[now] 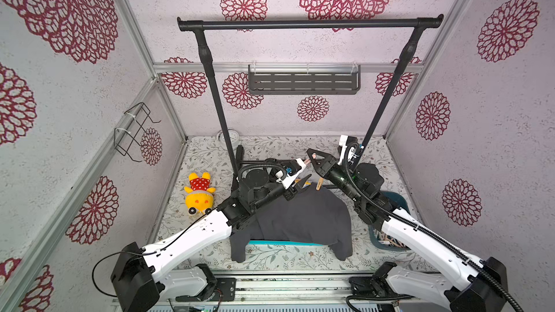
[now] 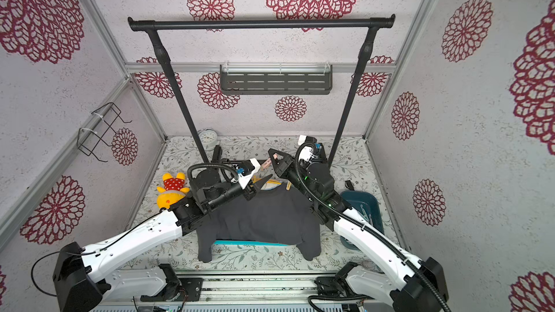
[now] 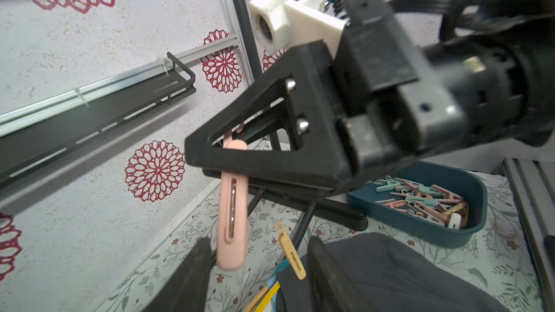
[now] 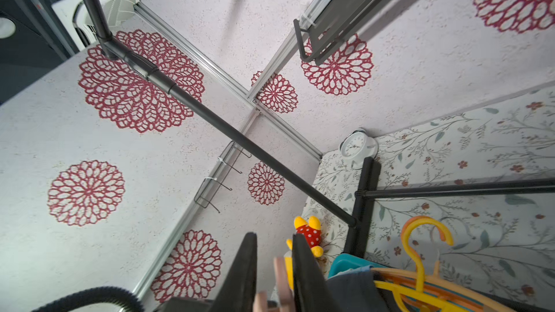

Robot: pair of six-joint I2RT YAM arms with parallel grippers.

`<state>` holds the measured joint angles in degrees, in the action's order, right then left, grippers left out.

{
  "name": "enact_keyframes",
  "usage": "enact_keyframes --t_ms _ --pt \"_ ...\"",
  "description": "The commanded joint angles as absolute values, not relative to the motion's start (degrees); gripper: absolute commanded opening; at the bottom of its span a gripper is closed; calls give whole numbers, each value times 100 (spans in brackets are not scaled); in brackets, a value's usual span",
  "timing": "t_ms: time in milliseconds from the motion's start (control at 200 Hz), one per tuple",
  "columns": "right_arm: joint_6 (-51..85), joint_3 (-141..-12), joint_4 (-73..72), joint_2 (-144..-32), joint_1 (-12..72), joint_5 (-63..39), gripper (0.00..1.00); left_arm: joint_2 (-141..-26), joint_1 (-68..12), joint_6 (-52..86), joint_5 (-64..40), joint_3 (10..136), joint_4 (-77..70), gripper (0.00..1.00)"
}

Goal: Use clothespins to secure the t-shirt on both sides of the hanger
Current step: Open the clothespin, then pick up the hanger from the basket.

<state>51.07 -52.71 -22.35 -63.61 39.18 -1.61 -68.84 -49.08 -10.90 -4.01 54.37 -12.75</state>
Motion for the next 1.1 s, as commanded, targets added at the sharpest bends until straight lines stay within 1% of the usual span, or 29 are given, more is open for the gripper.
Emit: enact_keyframes --t_ms 0,85,180,305,360,455,530,625,710,776,856,931,1001,1096 --pt "4413 -5346 -2210 -6184 3902 237 0 -6457 -4948 -907 -605 5222 -843 59" --pt "4136 -5276 -2219 -6192 3893 420 0 -6135 -4948 -854 -292 5075 -467 61" --pt "3830 -5204 -2297 -6230 3877 585 0 -5783 -4944 -755 245 4997 142 65" --pt "3410 -5170 -2409 -6341 3834 599 0 -5434 -4870 -567 629 5111 1369 65" --pt "3174 -5121 -2515 -6381 3819 598 0 -5296 -4729 -536 426 5178 1951 61" --pt "2888 -5106 -2514 -6426 3793 618 0 -5104 -4303 -420 -32 5339 2733 62" --pt "2701 -5068 -2529 -6430 3771 631 0 -5063 -3779 -401 -500 5527 3334 61" --pt "2412 -4960 -2598 -6432 3749 710 0 -5008 -3189 -568 -842 5516 3797 60" --pt "2287 -4935 -2601 -6451 3714 678 0 -5146 -2574 -910 -1234 5493 4078 56" --pt "2247 -4931 -2597 -6499 3700 631 0 -5407 -2124 -787 -1488 5555 4163 53" --pt "2179 -4929 -2592 -6542 3691 553 0 -5827 -1809 -807 -1860 5730 4474 50" --pt "2145 -4948 -2532 -6576 3683 517 0 -6165 -1793 -809 -1484 5836 4518 49" --pt "2192 -4930 -2537 -6626 3683 514 0 -6455 -1781 -699 -1029 5981 4495 45" --pt "2198 -4935 -2435 -6686 3687 265 0 -6806 -1775 -739 -856 6114 4558 43"
